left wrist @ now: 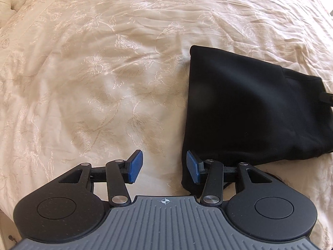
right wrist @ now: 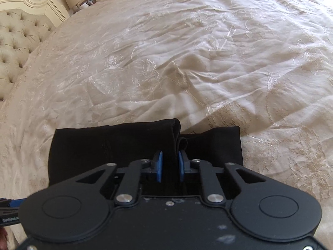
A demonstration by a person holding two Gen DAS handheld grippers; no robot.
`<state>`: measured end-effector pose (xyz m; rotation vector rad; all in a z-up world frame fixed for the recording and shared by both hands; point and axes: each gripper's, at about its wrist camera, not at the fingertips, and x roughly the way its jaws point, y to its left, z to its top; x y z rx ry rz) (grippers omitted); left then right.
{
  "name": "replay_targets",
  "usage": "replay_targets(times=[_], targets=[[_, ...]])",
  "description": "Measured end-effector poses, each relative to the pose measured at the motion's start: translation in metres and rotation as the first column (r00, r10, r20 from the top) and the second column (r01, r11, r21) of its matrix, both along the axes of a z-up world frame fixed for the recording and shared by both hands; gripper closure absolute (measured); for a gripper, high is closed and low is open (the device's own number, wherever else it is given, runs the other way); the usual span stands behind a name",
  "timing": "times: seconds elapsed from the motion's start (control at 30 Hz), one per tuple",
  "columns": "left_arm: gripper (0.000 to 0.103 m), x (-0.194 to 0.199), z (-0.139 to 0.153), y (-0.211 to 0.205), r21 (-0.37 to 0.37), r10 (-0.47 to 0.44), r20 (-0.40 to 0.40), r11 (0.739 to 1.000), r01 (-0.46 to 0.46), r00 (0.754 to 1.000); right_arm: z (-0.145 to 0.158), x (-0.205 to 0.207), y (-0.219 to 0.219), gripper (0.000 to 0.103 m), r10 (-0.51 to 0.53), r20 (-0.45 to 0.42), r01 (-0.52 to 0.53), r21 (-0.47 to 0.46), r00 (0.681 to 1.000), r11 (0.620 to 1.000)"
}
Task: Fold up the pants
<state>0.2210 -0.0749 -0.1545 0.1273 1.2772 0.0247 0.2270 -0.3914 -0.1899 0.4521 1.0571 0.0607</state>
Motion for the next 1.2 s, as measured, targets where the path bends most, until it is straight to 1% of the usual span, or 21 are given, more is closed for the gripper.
replay_targets(times=[0.07, 0.13, 0.2, 0.23, 0.33, 0.4, 0.47, 0.5, 0.57, 0.63, 0.67, 0.7, 0.8, 0.9, 0.97, 1.1, 1.13, 1.17, 1.2], targets=[[0.058, 0.005, -0.001, 0.001, -0.003, 0.007, 0.002, 1.0, -0.007, 1.0, 0.027, -0.007, -0.001, 0.093, -0.005, 0.051, 0.006, -0.002, 0.999, 1.0], [0.058, 0.011, -0.001, 0.0, -0.006, 0.011, 0.009, 1.0, -0.011, 1.0, 0.05, -0.014, -0.005, 0.093, -0.004, 0.1, 0.009, -0.053, 0.995, 0.999], [0.058, 0.017, -0.001, -0.003, -0.017, 0.001, 0.02, 1.0, -0.001, 1.0, 0.059, -0.016, -0.013, 0.093, -0.012, 0.104, 0.022, -0.103, 0.995, 0.994], [0.058, 0.019, -0.001, -0.008, -0.023, -0.01, 0.024, 1.0, 0.011, 1.0, 0.057, -0.015, -0.018, 0.093, -0.011, 0.085, 0.02, -0.116, 0.996, 0.993], [0.058, 0.027, -0.004, -0.024, -0.023, -0.061, 0.025, 0.998, 0.062, 0.998, 0.029, -0.008, -0.028, 0.092, -0.027, 0.006, 0.027, -0.129, 1.0, 0.991], [0.058, 0.028, -0.009, -0.037, -0.014, -0.109, 0.027, 0.994, 0.109, 0.994, 0.012, -0.006, -0.027, 0.089, -0.019, -0.021, 0.015, -0.169, 1.0, 0.986], [0.058, 0.03, -0.019, -0.048, 0.005, -0.143, -0.003, 0.99, 0.143, 0.99, 0.001, -0.004, -0.024, 0.086, -0.025, -0.037, 0.016, -0.206, 0.999, 0.978], [0.058, 0.032, -0.028, -0.051, 0.014, -0.153, -0.035, 0.988, 0.154, 0.988, 0.0, -0.004, -0.023, 0.083, -0.032, -0.042, 0.023, -0.211, 0.999, 0.977], [0.058, 0.032, -0.038, -0.056, 0.021, -0.168, -0.075, 0.985, 0.17, 0.983, 0.002, -0.006, -0.024, 0.082, -0.059, -0.04, 0.049, -0.218, 0.997, 0.975], [0.058, 0.032, -0.043, -0.059, 0.036, -0.184, -0.087, 0.982, 0.187, 0.979, 0.008, -0.009, -0.022, 0.081, -0.081, -0.03, 0.07, -0.26, 0.996, 0.963], [0.058, 0.032, -0.043, -0.059, 0.037, -0.185, -0.09, 0.981, 0.189, 0.979, 0.015, -0.012, -0.019, 0.08, -0.094, -0.009, 0.087, -0.297, 0.996, 0.951], [0.058, 0.033, -0.043, -0.059, 0.036, -0.185, -0.094, 0.981, 0.189, 0.978, 0.02, -0.015, -0.017, 0.077, -0.1, 0.013, 0.099, -0.314, 0.995, 0.944], [0.058, 0.035, -0.044, -0.057, 0.028, -0.185, -0.104, 0.982, 0.188, 0.977, 0.039, -0.024, -0.008, 0.071, -0.098, 0.09, 0.122, -0.325, 0.991, 0.938], [0.058, 0.036, -0.045, -0.054, 0.014, -0.171, -0.11, 0.985, 0.173, 0.979, 0.048, -0.028, 0.013, 0.066, -0.031, 0.124, 0.07, -0.321, 0.992, 0.945], [0.058, 0.037, -0.046, -0.052, 0.009, -0.163, -0.112, 0.986, 0.165, 0.98, 0.044, -0.029, 0.027, 0.065, 0.019, 0.111, 0.017, -0.318, 0.994, 0.948], [0.057, 0.04, -0.047, -0.046, 0.007, -0.157, -0.113, 0.987, 0.159, 0.981, 0.017, -0.032, 0.047, 0.063, 0.088, 0.01, -0.079, -0.341, 0.996, 0.937], [0.054, 0.04, -0.047, -0.046, 0.01, -0.154, -0.112, 0.988, 0.156, 0.982, 0.009, -0.034, 0.049, 0.063, 0.092, -0.025, -0.095, -0.344, 0.995, 0.934], [0.048, 0.04, -0.048, -0.045, 0.019, -0.147, -0.11, 0.988, 0.15, 0.983, -0.001, -0.039, 0.05, 0.062, 0.097, -0.058, -0.111, -0.348, 0.994, 0.931], [0.044, 0.04, -0.049, -0.045, 0.031, -0.138, -0.108, 0.989, 0.142, 0.985, -0.005, -0.043, 0.05, 0.06, 0.106, -0.058, -0.119, -0.351, 0.993, 0.929]])
